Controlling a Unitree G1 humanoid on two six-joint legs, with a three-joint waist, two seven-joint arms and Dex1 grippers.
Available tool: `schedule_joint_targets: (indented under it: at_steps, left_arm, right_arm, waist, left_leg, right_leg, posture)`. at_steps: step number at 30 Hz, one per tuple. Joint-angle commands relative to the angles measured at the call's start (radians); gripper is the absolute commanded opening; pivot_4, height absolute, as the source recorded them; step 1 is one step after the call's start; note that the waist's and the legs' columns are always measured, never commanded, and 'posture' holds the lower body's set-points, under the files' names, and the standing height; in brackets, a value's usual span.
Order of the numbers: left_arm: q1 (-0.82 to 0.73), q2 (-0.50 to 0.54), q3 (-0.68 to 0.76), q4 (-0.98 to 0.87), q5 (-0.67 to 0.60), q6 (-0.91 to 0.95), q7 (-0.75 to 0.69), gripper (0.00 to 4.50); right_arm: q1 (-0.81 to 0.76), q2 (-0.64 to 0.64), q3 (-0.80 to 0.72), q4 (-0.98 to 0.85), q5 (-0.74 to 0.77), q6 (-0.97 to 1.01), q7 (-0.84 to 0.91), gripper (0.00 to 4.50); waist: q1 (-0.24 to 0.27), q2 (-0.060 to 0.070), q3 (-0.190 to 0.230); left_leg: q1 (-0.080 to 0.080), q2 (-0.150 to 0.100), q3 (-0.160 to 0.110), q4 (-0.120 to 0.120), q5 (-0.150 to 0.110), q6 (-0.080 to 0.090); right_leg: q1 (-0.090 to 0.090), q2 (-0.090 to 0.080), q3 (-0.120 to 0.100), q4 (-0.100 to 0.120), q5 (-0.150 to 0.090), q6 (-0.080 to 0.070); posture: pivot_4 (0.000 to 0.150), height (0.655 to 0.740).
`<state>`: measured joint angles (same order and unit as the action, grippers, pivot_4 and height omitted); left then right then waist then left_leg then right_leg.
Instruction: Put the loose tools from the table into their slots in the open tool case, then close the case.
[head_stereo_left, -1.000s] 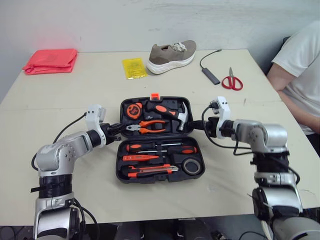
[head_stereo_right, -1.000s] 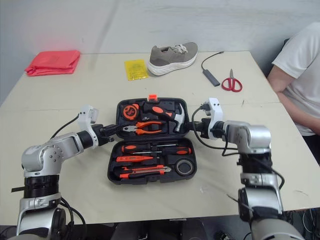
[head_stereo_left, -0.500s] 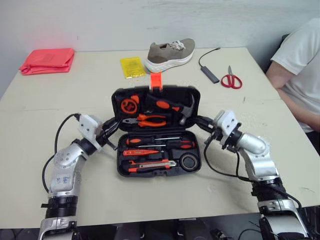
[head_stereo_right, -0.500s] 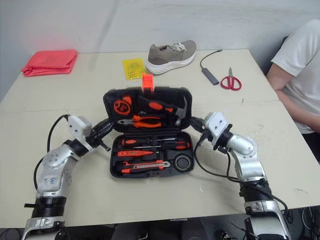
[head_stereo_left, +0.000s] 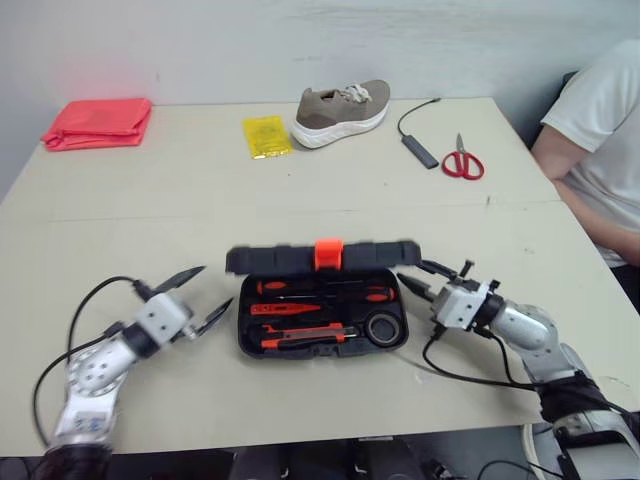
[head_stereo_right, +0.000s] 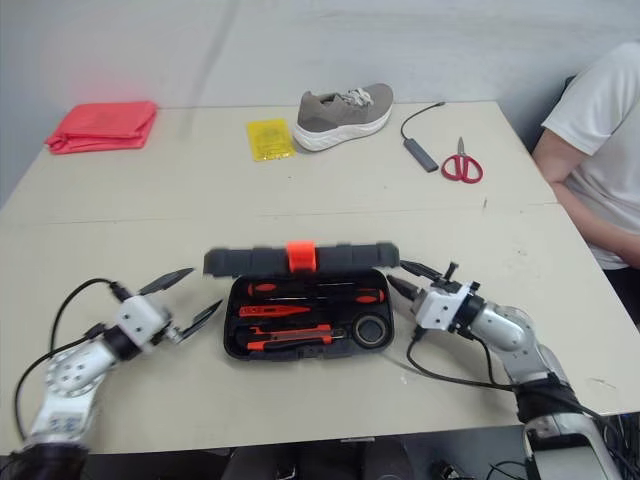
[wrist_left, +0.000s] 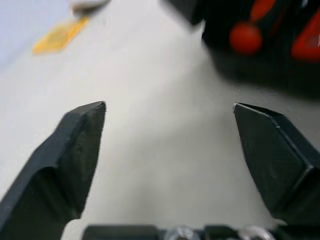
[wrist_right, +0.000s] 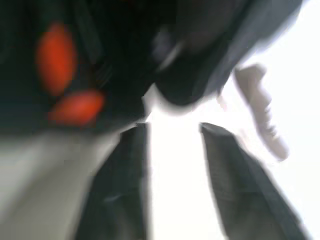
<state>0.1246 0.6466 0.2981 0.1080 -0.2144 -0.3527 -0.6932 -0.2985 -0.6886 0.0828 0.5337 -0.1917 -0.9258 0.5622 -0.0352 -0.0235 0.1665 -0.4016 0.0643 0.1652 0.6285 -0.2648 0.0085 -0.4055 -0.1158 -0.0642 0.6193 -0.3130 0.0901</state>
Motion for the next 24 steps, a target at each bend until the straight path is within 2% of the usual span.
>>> schedule_joint_targets:
  at_steps: [1, 4, 6, 8, 11, 12, 15, 16, 17, 18, 21, 24]
  left_arm:
    - [0.066, 0.07, 0.124, -0.081, -0.192, 0.181, -0.086, 3.93]
    - [0.079, 0.135, 0.176, -0.117, -0.294, 0.327, -0.149, 3.93]
    - [0.026, 0.158, 0.157, -0.145, -0.341, 0.421, -0.159, 3.93]
    - [-0.04, 0.169, 0.119, -0.151, -0.318, 0.458, -0.148, 3.93]
    - [-0.253, 0.148, -0.026, -0.148, -0.294, 0.608, -0.125, 3.13]
    - [-0.348, 0.125, -0.083, -0.106, -0.266, 0.651, -0.111, 2.68]
    - [-0.512, 0.08, -0.181, 0.026, -0.181, 0.672, -0.094, 1.24]
    - [-0.554, 0.068, -0.21, 0.079, -0.146, 0.656, -0.097, 0.77]
    - [-0.608, 0.048, -0.246, 0.155, -0.104, 0.639, -0.096, 0.28]
    - [-0.658, 0.021, -0.273, 0.238, -0.072, 0.602, -0.102, 0.06]
    - [-0.764, -0.029, -0.336, 0.468, 0.029, 0.481, -0.11, 0.06]
    - [-0.846, -0.068, -0.369, 0.576, 0.07, 0.393, -0.162, 0.06]
  right_arm:
    - [0.059, -0.081, -0.028, -0.063, 0.119, 0.053, 0.084, 3.24]
    - [0.179, -0.171, -0.05, -0.196, 0.354, 0.237, 0.257, 3.24]
    - [0.272, -0.228, -0.061, -0.352, 0.539, 0.477, 0.369, 3.24]
    - [0.332, -0.261, -0.074, -0.482, 0.658, 0.644, 0.422, 3.24]
    - [0.406, -0.326, -0.062, -0.685, 0.773, 0.894, 0.48, 2.44]
    - [0.412, -0.345, -0.047, -0.738, 0.797, 0.975, 0.496, 1.95]
    - [0.41, -0.384, -0.014, -0.816, 0.811, 1.143, 0.534, 0.39]
    - [0.409, -0.401, 0.004, -0.832, 0.805, 1.197, 0.552, 0.0]
    - [0.394, -0.4, 0.04, -0.833, 0.762, 1.216, 0.56, 0.0]
    - [0.37, -0.377, 0.071, -0.82, 0.716, 1.211, 0.556, 0.0]
    - [0.293, -0.283, 0.111, -0.765, 0.637, 1.199, 0.514, 0.0]
    - [0.242, -0.244, 0.13, -0.705, 0.566, 1.198, 0.516, 0.0]
  waist:
    - [-0.002, 0.001, 0.0]
    - [0.008, 0.002, 0.001]
    - [0.015, 0.005, 0.004]
    - [0.02, 0.005, 0.004]
    - [0.029, 0.006, 0.005]
    - [0.032, 0.007, 0.005]
    - [0.034, 0.006, 0.005]
    - [0.033, 0.006, 0.005]
    - [0.033, 0.005, 0.005]
    - [0.034, 0.003, 0.005]
    - [0.031, -0.001, 0.004]
    - [0.031, -0.005, 0.005]
  left_leg:
    - [0.0, 0.0, 0.0, 0.0, 0.0, 0.0]
    - [0.003, 0.001, -0.005, 0.001, -0.002, 0.004]
    - [0.006, 0.001, -0.009, 0.0, -0.003, 0.004]
    - [0.008, 0.001, -0.01, -0.001, -0.003, 0.004]
    - [0.01, 0.0, -0.011, -0.001, -0.003, 0.004]
    - [0.01, 0.0, -0.011, -0.001, -0.003, 0.004]
    - [0.009, 0.0, -0.011, 0.0, -0.003, 0.004]
    - [0.008, 0.0, -0.011, -0.001, -0.003, 0.003]
    - [0.009, 0.0, -0.01, 0.0, -0.003, 0.003]
    - [0.008, 0.0, -0.009, -0.001, -0.003, 0.005]
    - [0.008, 0.001, -0.008, 0.001, -0.002, 0.006]
    - [0.008, 0.001, -0.007, 0.002, -0.003, 0.005]
  right_leg:
    - [0.0, 0.0, 0.0, 0.0, 0.0, 0.0]
    - [0.006, -0.001, 0.0, -0.001, -0.001, -0.002]
    - [0.011, -0.001, -0.002, -0.002, -0.003, -0.005]
    - [0.014, -0.002, -0.003, -0.003, -0.009, -0.016]
    - [0.016, -0.002, -0.003, -0.002, -0.009, -0.016]
    - [0.015, -0.001, -0.003, -0.002, -0.008, -0.014]
    - [0.014, 0.0, -0.003, -0.001, -0.003, -0.005]
    - [0.014, 0.001, -0.003, -0.002, -0.003, -0.005]
    - [0.014, 0.002, -0.003, -0.002, -0.003, -0.005]
    - [0.012, 0.003, -0.005, -0.002, -0.003, -0.005]
    - [0.012, 0.005, -0.011, -0.003, -0.003, -0.005]
    - [0.012, 0.005, -0.011, -0.002, -0.002, -0.004]
  posture:
    - [0.15, 0.74]
    - [0.15, 0.74]
    - [0.15, 0.74]
    - [0.15, 0.74]
    - [0.15, 0.74]
    - [0.15, 0.74]
    - [0.15, 0.74]
    - [0.15, 0.74]
    - [0.15, 0.74]
    - [0.15, 0.74]
    - [0.15, 0.74]
    - [0.15, 0.74]
